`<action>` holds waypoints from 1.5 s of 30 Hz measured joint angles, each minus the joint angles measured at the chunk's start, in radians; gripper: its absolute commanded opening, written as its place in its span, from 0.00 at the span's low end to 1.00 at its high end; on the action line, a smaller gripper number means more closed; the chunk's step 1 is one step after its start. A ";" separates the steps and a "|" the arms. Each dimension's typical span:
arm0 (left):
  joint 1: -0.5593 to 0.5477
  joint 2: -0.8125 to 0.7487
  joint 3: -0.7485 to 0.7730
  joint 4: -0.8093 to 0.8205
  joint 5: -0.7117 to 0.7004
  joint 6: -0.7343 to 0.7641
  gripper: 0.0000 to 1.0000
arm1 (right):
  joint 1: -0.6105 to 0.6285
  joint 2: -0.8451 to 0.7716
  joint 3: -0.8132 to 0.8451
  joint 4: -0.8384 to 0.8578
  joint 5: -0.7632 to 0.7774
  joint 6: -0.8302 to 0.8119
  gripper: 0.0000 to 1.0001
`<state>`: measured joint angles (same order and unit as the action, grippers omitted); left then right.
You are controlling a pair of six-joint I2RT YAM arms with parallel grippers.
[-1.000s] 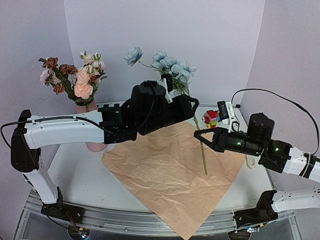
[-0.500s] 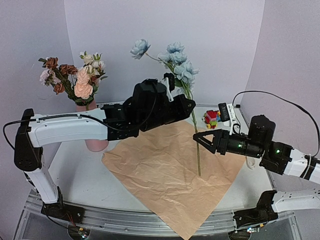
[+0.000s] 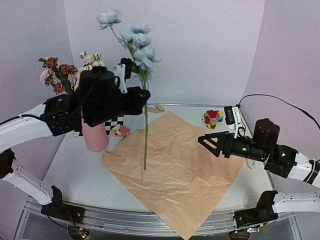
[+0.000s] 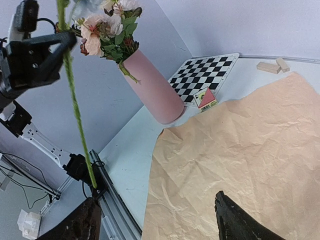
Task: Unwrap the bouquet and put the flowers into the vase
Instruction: Pick up the fake flower from the wrapping paper, then insert the fake flower into the vase.
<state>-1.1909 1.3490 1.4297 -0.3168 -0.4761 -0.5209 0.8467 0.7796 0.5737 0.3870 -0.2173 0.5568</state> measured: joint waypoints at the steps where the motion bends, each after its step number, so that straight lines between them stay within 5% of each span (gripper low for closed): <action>1: 0.001 -0.031 0.012 -0.017 -0.026 0.025 0.00 | 0.000 0.000 -0.001 -0.003 0.003 -0.002 0.79; 9: 0.001 -0.146 0.203 -0.063 -0.202 0.253 0.00 | 0.000 0.023 -0.001 -0.011 0.018 -0.011 0.79; 20: 0.001 -0.056 0.555 -0.013 -0.409 0.692 0.00 | 0.000 0.047 -0.001 -0.014 0.020 -0.011 0.79; 32: 0.013 -0.054 0.479 0.406 -0.510 1.224 0.00 | 0.000 0.087 0.012 -0.013 0.018 -0.015 0.79; 38: 0.115 -0.009 0.488 0.434 -0.462 1.312 0.00 | 0.000 0.099 0.013 -0.012 0.015 -0.014 0.79; 45: 0.360 0.102 0.613 0.193 -0.301 1.158 0.00 | 0.000 0.099 0.013 -0.005 0.012 -0.011 0.79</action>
<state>-0.8310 1.4514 2.0425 -0.1237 -0.7773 0.6368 0.8467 0.8785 0.5869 0.3819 -0.2055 0.5453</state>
